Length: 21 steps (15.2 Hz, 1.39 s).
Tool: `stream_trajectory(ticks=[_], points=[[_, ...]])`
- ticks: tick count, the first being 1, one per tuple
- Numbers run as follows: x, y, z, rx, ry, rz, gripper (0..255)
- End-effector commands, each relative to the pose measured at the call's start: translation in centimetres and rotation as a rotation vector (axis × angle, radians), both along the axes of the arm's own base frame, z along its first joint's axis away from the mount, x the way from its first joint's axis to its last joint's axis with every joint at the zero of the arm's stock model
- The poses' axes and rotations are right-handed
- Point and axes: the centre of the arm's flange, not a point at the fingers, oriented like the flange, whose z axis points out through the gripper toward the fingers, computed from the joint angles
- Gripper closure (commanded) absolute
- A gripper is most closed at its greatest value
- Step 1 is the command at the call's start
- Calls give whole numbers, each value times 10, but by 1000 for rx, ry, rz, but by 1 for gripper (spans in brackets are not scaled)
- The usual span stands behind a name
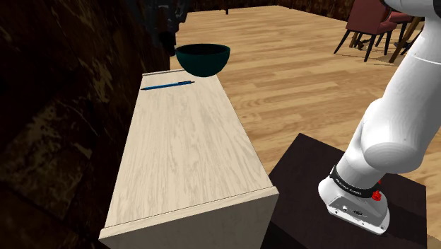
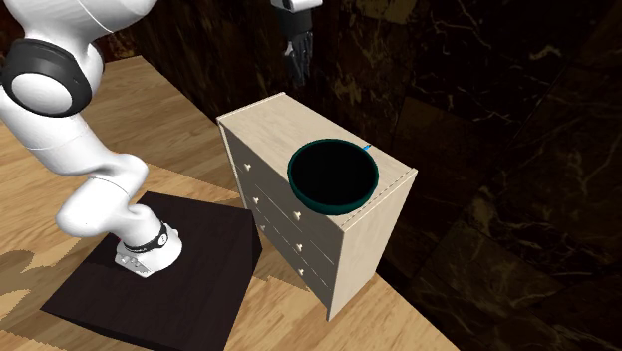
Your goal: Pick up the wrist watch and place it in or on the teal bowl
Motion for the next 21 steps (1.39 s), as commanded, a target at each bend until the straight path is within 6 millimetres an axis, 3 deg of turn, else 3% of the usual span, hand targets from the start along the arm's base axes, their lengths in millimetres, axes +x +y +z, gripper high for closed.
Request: stream_trajectory(ticks=[1, 18, 21], points=[[7, -12, 4, 0, 0, 0, 255], [113, -211, 9, 0, 0, 0, 255], [113, -211, -7, 0, 0, 0, 255]])
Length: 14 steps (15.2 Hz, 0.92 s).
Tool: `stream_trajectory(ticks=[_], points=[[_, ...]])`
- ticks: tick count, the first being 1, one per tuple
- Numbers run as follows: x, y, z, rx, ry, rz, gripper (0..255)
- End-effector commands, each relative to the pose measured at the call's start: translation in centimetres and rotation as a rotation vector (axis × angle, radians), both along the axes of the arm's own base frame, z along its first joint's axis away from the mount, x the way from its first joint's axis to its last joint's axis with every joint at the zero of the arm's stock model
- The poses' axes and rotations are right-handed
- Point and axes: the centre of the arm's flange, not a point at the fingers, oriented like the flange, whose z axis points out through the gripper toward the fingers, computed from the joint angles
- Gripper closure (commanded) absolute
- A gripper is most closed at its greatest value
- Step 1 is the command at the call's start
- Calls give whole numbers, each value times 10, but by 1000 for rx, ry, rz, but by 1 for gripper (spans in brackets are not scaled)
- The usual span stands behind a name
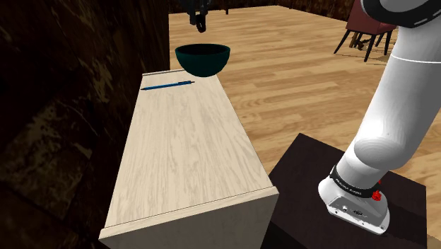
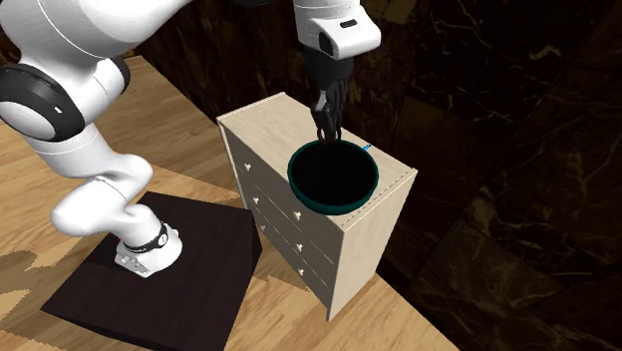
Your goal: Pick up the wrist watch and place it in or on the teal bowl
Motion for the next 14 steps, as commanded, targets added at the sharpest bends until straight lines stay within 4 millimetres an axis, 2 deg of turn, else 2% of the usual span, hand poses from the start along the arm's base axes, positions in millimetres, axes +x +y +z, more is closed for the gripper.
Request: stream_trajectory(ticks=[1, 11, 14], points=[[1, -2, -9, 0, 0, 1, 255], [1, -2, -64, 0, 0, 1, 255], [1, -2, -64, 0, 0, 1, 255]])
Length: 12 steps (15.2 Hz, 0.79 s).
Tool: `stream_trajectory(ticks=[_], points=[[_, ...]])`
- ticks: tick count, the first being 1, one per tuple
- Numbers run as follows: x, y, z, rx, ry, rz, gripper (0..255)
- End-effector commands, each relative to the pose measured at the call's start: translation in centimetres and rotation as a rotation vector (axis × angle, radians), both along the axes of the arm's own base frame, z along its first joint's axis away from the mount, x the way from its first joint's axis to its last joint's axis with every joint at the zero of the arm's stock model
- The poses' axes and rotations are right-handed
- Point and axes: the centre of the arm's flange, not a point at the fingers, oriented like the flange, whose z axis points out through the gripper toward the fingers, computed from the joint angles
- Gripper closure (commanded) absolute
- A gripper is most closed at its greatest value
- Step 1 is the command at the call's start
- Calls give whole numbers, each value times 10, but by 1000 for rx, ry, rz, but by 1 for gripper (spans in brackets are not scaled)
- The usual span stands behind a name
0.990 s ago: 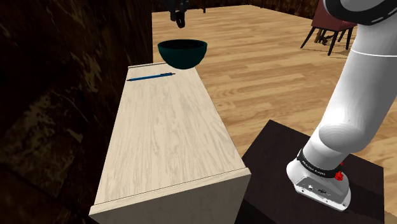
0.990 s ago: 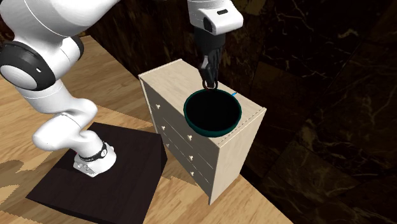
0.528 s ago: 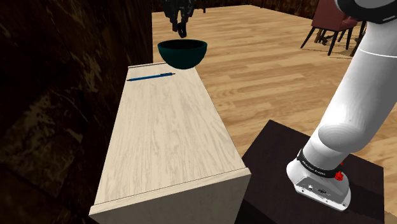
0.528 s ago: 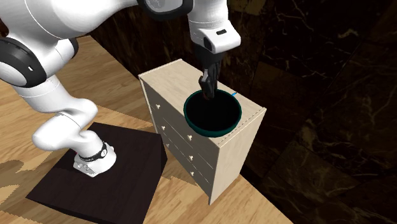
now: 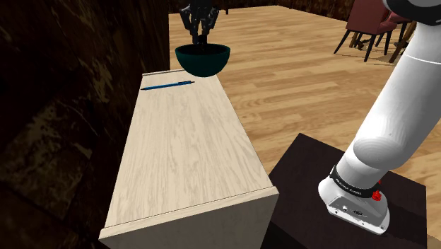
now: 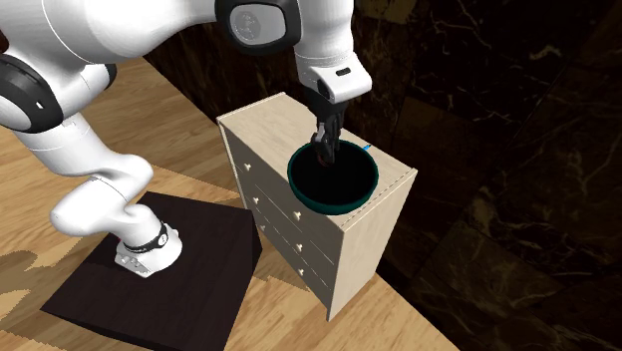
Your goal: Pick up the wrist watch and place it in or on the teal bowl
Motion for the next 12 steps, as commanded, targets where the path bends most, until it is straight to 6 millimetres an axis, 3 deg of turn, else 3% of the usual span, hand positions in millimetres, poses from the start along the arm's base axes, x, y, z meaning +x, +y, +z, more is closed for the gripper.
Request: stream_trajectory(ticks=[1, 5, 6, 11, 12], points=[[1, -1, -5, -1, 9, -1, 255], [1, -1, -5, -1, 9, -1, 255], [1, -1, -4, -1, 9, -1, 0], [1, -1, -5, -1, 9, -1, 0], [0, -2, 8, -1, 9, -1, 0]])
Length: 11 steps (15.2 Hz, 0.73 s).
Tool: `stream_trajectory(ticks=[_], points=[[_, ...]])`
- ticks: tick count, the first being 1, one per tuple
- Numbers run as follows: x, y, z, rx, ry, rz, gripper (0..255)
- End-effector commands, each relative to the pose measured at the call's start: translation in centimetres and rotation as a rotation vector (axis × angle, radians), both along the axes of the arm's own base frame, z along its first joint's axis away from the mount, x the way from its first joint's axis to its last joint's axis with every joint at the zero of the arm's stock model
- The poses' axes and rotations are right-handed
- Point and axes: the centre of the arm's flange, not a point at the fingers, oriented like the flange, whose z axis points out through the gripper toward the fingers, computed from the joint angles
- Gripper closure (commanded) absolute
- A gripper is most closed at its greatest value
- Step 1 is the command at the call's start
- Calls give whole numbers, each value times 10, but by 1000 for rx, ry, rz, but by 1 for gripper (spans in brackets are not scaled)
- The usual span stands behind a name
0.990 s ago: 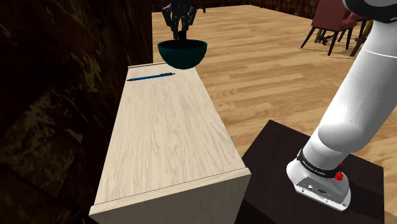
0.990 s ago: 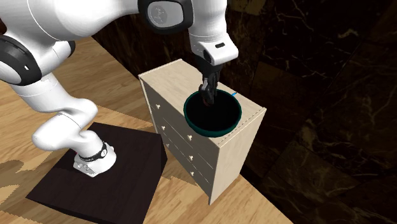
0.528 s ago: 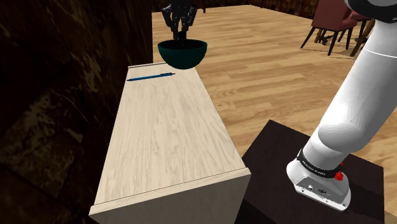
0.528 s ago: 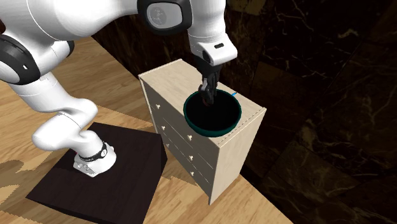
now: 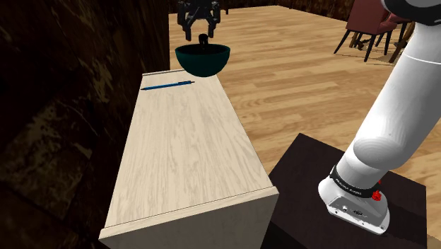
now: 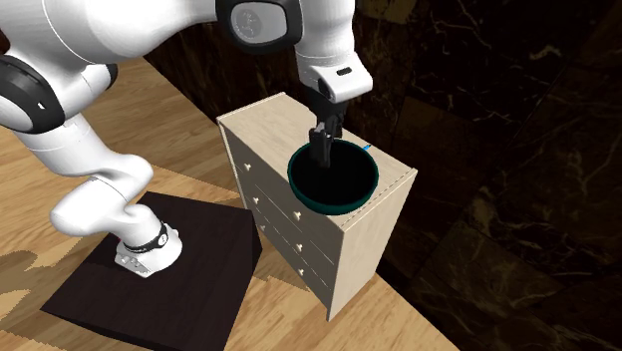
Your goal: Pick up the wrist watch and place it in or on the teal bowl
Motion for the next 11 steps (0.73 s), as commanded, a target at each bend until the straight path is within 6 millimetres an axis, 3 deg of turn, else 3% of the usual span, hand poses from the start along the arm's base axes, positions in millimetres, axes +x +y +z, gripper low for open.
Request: stream_trajectory(ticks=[1, 3, 11], points=[[-2, -3, 20, 0, 0, 0, 0], [-4, -5, 43, 0, 0, 0, 0], [-4, -5, 43, 0, 0, 0, 0]])
